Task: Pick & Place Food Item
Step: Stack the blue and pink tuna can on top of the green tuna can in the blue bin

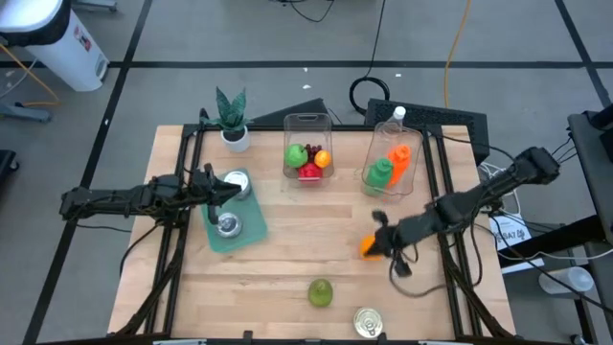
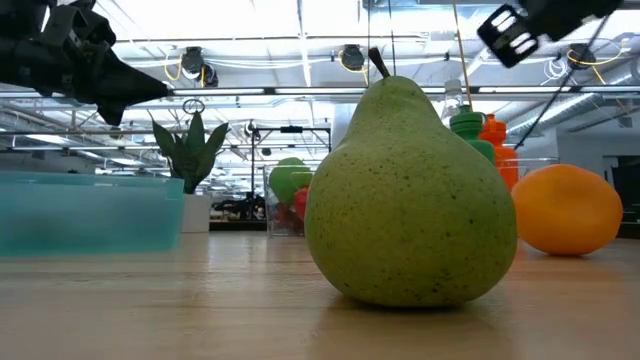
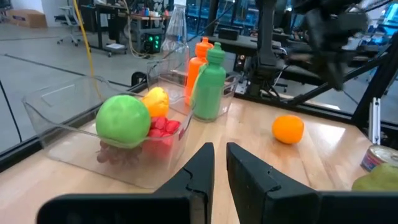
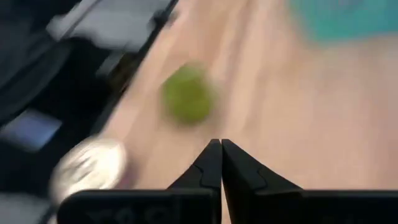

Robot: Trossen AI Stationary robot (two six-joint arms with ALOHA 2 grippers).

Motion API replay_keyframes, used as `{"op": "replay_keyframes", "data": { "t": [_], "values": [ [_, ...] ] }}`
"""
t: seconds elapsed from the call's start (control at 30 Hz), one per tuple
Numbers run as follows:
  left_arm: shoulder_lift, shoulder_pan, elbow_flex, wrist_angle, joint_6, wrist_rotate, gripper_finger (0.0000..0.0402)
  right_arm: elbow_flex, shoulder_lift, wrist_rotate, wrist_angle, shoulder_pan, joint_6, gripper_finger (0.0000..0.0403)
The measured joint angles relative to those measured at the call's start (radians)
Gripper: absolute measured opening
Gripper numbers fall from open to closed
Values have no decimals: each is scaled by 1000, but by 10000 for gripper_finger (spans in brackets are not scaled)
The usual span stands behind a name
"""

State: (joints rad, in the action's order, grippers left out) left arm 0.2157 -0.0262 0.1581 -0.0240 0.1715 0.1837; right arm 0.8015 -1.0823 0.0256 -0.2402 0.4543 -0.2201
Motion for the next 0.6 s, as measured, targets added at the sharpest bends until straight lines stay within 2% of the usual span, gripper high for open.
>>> {"op": "replay_keyframes", "data": {
  "t": [0.17,0.33,0.6],
  "values": [
    [0,0,0,-3,-4,0,49,119,-176,-158,-87,101,-131,0],
    [0,0,0,-3,-4,0,49,167,-296,-188,-73,178,-256,0],
    [0,0,0,19,-5,1,49,176,-439,-314,109,210,-509,0]
  ]
}}
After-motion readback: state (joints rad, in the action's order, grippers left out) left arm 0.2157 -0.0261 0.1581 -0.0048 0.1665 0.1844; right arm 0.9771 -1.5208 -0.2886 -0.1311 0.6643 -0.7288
